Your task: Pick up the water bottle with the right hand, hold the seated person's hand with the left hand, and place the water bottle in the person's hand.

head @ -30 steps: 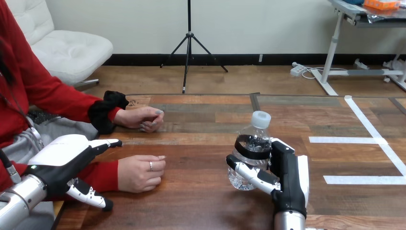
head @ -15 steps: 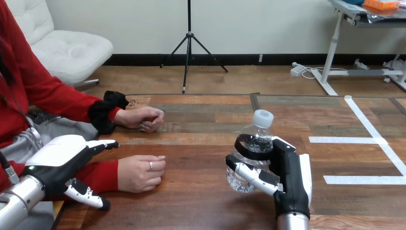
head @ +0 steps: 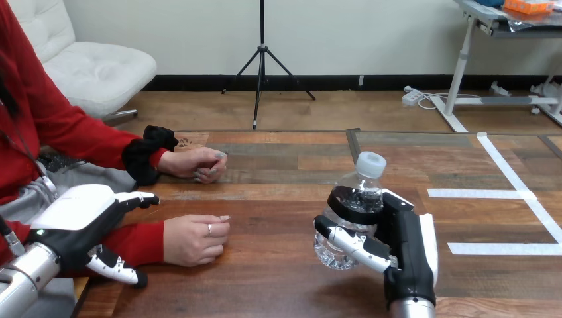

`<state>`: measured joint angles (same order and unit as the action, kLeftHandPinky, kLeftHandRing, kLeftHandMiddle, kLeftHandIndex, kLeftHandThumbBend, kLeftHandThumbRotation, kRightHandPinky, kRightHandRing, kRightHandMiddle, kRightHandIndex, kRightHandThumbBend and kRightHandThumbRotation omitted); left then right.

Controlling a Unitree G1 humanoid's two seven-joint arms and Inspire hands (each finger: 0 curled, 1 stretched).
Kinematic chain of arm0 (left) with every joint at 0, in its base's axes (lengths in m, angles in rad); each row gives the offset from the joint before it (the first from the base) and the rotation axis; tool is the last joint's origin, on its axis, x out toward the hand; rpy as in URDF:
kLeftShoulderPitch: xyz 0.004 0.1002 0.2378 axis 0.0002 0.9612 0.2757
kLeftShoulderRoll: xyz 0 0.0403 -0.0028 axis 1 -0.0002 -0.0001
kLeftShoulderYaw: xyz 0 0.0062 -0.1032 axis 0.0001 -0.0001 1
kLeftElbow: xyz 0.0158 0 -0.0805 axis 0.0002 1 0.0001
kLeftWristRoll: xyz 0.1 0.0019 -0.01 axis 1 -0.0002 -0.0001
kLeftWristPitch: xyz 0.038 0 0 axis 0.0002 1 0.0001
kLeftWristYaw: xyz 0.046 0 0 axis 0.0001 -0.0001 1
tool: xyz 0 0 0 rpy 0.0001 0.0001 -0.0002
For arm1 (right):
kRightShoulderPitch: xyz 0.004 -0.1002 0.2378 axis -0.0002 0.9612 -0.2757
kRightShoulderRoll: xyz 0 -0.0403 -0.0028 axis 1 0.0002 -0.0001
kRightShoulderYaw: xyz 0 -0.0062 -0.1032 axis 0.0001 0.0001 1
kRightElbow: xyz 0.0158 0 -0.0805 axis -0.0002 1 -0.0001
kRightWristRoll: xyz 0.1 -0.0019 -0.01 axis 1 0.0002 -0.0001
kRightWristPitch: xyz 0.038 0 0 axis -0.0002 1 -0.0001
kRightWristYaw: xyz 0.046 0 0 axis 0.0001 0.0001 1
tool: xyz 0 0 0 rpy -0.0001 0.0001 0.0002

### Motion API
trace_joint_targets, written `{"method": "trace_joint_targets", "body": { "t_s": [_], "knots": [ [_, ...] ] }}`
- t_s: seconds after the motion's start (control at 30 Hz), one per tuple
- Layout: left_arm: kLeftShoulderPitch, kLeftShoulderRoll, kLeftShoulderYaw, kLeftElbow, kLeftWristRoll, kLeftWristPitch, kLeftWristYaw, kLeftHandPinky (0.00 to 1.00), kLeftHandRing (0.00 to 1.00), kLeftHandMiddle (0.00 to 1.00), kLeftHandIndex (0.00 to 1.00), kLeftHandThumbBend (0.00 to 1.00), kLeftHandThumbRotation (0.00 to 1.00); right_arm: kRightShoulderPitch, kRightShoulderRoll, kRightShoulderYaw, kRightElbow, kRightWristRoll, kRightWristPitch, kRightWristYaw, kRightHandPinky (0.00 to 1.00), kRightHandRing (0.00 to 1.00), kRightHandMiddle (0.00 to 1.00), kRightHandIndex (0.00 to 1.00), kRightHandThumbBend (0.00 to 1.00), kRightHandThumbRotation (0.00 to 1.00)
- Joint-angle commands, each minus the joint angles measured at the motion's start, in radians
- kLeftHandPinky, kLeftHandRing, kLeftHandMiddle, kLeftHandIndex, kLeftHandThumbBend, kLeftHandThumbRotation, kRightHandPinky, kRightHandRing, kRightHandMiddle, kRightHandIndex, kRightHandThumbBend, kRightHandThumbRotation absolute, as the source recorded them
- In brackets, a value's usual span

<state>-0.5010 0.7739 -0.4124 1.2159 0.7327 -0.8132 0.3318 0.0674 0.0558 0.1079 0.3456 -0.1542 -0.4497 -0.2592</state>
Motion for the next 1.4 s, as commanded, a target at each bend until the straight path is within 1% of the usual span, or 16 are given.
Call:
{"method": "trace_joint_targets", "body": {
  "t_s": [0.0,0.13,0.27,0.43,0.73,0.8,0.87,1.03,1.23,1.37],
  "knots": [
    [-0.04,0.032,-0.012,-0.059,0.041,0.071,0.089,0.73,0.79,0.81,0.82,1.0,0.13,-0.034,0.03,0.01,-0.285,0.03,0.022,0.03,0.32,0.39,0.47,0.46,0.71,0.0],
    [-0.043,0.032,-0.018,-0.059,0.059,0.088,0.101,0.72,0.78,0.8,0.81,1.0,0.11,-0.018,0.026,0.013,-0.334,0.021,0.04,0.04,0.32,0.38,0.47,0.46,0.71,0.0],
    [-0.045,0.029,-0.02,-0.056,0.069,0.102,0.114,0.71,0.76,0.79,0.8,1.0,0.08,-0.003,0.028,0.015,-0.383,0.03,0.056,0.053,0.31,0.37,0.47,0.46,0.72,0.0],
    [-0.049,0.025,-0.024,-0.049,0.076,0.118,0.129,0.69,0.73,0.77,0.77,1.0,0.04,0.009,0.025,0.016,-0.428,0.015,0.068,0.06,0.3,0.35,0.46,0.45,0.73,0.0],
    [-0.052,0.019,-0.02,-0.045,0.087,0.132,0.157,0.64,0.67,0.72,0.72,1.0,0.0,0.031,0.022,0.016,-0.506,0.013,0.105,0.077,0.28,0.33,0.45,0.45,0.75,0.0],
    [-0.05,0.017,-0.022,-0.045,0.094,0.131,0.185,0.63,0.66,0.7,0.71,1.0,0.0,0.035,0.023,0.016,-0.525,0.014,0.117,0.08,0.27,0.33,0.44,0.45,0.75,0.0],
    [-0.05,0.015,-0.021,-0.045,0.096,0.132,0.198,0.62,0.65,0.69,0.7,1.0,0.0,0.038,0.023,0.016,-0.542,0.012,0.128,0.082,0.27,0.33,0.44,0.45,0.75,0.0],
    [-0.053,0.01,-0.02,-0.045,0.095,0.14,0.201,0.59,0.62,0.66,0.67,1.0,0.0,0.04,0.022,0.015,-0.572,0.005,0.146,0.084,0.27,0.33,0.45,0.45,0.75,0.0],
    [-0.053,0.001,-0.007,-0.048,0.078,0.149,0.176,0.58,0.61,0.65,0.65,1.0,0.0,0.041,0.014,0.011,-0.601,-0.002,0.162,0.09,0.27,0.33,0.45,0.45,0.75,0.0],
    [-0.052,-0.002,0.002,-0.048,0.063,0.142,0.167,0.57,0.6,0.64,0.64,0.99,0.0,0.037,0.01,0.008,-0.613,0.005,0.168,0.098,0.27,0.33,0.44,0.45,0.76,0.0]
  ]
}}
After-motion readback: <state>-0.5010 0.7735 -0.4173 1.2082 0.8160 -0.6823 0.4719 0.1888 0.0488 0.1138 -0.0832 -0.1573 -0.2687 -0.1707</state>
